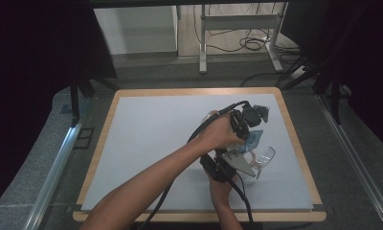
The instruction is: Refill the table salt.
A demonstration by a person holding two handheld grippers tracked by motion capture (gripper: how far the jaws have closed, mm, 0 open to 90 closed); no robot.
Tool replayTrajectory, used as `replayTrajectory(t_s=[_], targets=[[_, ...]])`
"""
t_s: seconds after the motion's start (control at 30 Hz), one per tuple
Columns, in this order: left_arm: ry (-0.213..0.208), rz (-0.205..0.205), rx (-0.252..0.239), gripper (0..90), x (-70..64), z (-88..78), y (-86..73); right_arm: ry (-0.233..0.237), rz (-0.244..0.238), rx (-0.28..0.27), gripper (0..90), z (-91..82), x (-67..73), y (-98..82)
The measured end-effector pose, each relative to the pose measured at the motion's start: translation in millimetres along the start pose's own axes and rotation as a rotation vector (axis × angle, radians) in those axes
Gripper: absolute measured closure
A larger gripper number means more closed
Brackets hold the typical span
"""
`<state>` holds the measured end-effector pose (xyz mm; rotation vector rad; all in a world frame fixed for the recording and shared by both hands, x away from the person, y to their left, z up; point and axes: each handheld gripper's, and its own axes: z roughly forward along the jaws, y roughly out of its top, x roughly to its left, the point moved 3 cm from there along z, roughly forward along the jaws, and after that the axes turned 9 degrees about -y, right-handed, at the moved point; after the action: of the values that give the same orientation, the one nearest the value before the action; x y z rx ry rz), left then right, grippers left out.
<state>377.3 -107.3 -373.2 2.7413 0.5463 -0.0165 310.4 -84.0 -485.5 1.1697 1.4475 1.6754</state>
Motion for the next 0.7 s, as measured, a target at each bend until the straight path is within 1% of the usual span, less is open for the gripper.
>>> replayTrajectory(t_s=[0.43,0.7], targets=[[-0.011,-0.001,0.021,90.0,1.8,10.9,-0.5,0.0,0.015,-0.001,60.7,-0.6,-2.2,-3.6],[-0.012,0.0,0.03,89.9,2.8,13.8,-1.0,0.001,0.019,0.004,60.7,-0.4,-2.4,-6.8]])
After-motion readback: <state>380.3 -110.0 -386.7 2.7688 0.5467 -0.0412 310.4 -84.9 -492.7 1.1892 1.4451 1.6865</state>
